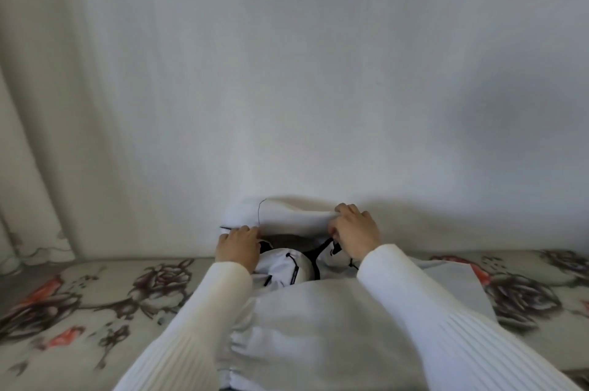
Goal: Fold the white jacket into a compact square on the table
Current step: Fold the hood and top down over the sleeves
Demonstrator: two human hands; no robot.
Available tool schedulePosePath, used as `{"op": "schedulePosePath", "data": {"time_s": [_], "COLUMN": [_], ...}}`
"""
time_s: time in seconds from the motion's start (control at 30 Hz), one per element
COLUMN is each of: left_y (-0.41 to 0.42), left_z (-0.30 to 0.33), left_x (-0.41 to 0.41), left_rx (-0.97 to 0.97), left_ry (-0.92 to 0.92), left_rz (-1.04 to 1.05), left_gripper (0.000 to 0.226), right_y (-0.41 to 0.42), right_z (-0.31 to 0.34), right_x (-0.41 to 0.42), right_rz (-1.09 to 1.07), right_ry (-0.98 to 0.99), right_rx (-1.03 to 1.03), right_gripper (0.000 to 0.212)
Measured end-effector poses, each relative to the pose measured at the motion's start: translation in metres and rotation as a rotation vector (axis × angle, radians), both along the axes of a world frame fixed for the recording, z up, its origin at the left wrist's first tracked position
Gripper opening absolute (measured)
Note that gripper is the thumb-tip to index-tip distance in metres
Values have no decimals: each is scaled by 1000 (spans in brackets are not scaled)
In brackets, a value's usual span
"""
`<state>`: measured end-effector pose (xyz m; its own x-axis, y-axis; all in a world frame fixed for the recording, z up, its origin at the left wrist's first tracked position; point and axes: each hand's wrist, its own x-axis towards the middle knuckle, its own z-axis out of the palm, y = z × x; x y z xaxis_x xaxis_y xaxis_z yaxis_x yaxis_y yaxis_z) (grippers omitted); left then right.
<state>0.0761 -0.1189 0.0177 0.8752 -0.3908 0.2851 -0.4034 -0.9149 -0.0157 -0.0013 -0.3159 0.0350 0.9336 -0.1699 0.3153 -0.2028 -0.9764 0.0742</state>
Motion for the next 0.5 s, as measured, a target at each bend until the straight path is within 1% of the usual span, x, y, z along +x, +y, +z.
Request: {"op": "schedulePosePath", "data": {"time_s": [0.07,0.1,0.17,0.2,0.3,0.4,0.5], "left_y": [-1,0,1,2,6,13,19], "left_z": [-6,-9,-13,-15,-17,-12,-11], "left_x": [2,3,3,3,0,-7,-13], "left_rx": [40,68,108,121,158,206,268], "left_ry": [-15,-22,-21,-4,70,138,178], "left_rz": [7,10,-2,-17,-57,-39,-10], "left_gripper": [38,40,40,39,32,29,30], "right_y": [-3,-5,-10,-11,-15,-25,-36], "right_z": [-6,-9,-13,-15,-15,-8,4], "right_x": [0,-1,-4,-7,-14,-23,-31], "right_rz": [-47,-57,-58,-52,-36,-44,-17], "right_ry": [51,65,46,14,-131,-314,-499], "right_rx": [-22,-26,-16,-7,73,289,467], "right_gripper": [32,40,52,53,45,48,44]}}
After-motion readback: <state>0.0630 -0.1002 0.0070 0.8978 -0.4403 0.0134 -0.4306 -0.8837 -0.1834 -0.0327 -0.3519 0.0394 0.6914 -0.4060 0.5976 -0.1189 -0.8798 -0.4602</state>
